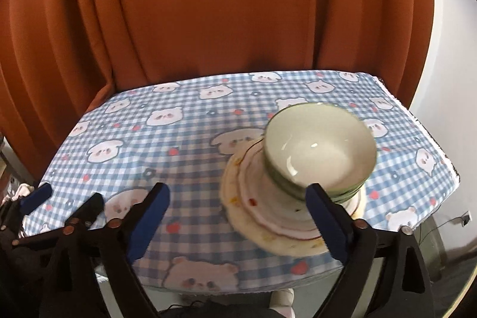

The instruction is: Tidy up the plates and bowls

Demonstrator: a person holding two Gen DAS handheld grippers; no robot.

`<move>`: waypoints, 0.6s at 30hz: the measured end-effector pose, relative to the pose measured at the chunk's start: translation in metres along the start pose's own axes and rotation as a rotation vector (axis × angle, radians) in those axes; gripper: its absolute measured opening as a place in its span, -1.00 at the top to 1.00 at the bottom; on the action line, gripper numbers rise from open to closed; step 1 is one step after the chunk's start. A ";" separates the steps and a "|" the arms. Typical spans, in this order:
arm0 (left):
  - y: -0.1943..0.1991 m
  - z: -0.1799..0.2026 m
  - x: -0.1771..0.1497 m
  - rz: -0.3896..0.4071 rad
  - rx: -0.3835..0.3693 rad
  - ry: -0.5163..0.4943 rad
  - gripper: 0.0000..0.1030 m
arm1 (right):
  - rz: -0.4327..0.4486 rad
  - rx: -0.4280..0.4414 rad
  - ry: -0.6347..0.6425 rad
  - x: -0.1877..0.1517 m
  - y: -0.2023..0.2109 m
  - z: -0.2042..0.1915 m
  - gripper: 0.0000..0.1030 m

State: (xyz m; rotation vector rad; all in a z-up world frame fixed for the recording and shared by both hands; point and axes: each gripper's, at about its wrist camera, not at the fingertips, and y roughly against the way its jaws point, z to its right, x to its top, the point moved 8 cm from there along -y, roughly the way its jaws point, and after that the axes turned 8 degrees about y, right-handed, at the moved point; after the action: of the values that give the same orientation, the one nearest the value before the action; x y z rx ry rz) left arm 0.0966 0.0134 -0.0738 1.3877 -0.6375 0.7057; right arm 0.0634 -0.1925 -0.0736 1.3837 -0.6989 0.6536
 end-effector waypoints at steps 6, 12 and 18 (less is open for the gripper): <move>0.004 -0.025 -0.017 -0.007 -0.001 0.034 -0.85 | -0.020 0.026 -0.003 -0.024 0.000 -0.024 -0.91; 0.006 -0.032 -0.024 -0.007 -0.011 0.049 -0.86 | -0.005 0.039 0.000 -0.032 0.006 -0.036 -0.92; 0.007 -0.030 -0.025 0.002 -0.017 0.040 -0.87 | 0.029 0.017 0.018 -0.034 0.012 -0.036 -0.92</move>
State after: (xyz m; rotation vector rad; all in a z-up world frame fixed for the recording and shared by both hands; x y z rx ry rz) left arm 0.0744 0.0422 -0.0908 1.3540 -0.6119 0.7260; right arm 0.0347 -0.1554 -0.0940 1.3836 -0.7014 0.6958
